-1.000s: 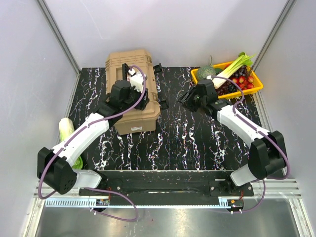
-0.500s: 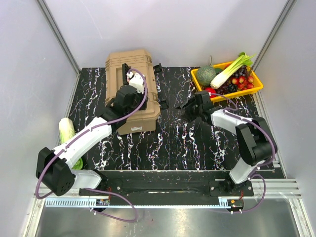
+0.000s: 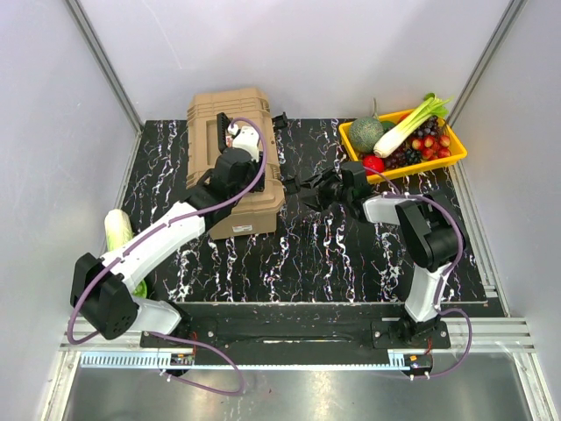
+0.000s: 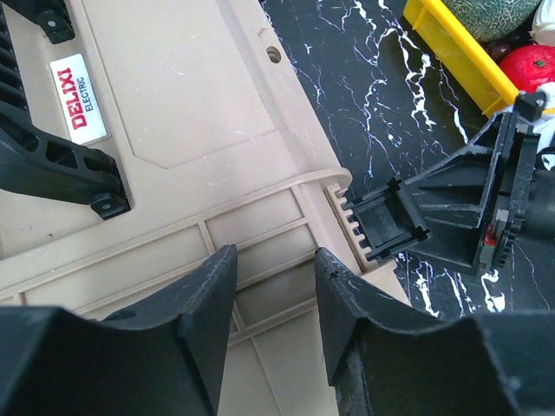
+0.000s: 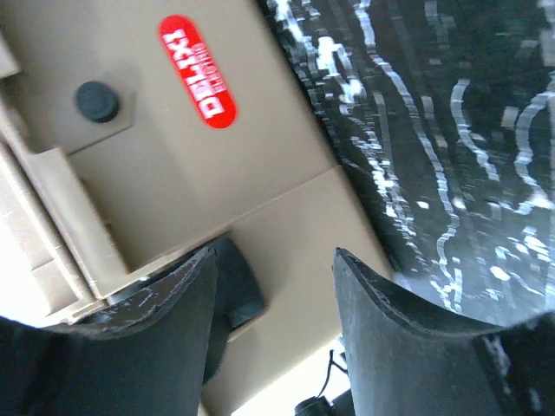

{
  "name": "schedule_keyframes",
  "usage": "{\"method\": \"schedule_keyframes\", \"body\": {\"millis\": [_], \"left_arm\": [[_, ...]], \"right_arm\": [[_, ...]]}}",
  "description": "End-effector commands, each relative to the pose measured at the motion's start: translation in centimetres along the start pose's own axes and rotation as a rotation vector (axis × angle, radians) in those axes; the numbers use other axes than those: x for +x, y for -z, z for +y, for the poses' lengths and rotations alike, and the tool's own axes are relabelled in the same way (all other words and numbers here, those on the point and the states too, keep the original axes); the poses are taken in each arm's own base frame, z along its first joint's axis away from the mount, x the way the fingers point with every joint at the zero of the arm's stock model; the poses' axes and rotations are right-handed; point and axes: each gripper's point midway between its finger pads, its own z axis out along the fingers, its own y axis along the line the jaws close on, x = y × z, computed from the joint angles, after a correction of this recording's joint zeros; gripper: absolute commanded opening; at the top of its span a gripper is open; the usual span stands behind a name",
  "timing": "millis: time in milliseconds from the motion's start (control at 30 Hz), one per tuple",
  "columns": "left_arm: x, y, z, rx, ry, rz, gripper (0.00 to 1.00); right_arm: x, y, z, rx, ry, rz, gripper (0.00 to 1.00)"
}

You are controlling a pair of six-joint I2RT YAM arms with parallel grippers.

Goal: Pack the tool kit

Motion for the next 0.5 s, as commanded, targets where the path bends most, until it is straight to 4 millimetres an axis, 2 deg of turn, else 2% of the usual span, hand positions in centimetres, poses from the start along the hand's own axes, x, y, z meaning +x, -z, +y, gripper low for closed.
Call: {"method": "schedule_keyframes", "body": {"millis": [0, 167, 467], "left_arm": [[15.6, 2.1, 3.6, -0.106, -0.121, 0.574, 0.46], [15.0, 1.9, 3.0, -0.082, -0.105, 0.575, 0.47], [14.5, 1.8, 2.9, -0.080, -0.109, 0.569, 0.48]], "right_arm": [[2.1, 0.4, 4.5, -0.223, -0.030, 0.128, 0.62], [3.3, 0.8, 5.5, -0.300, -0.053, 0.167, 0.62], [4.8, 2.6, 8.1, -0.426, -0.023, 0.184, 0.63]]}}
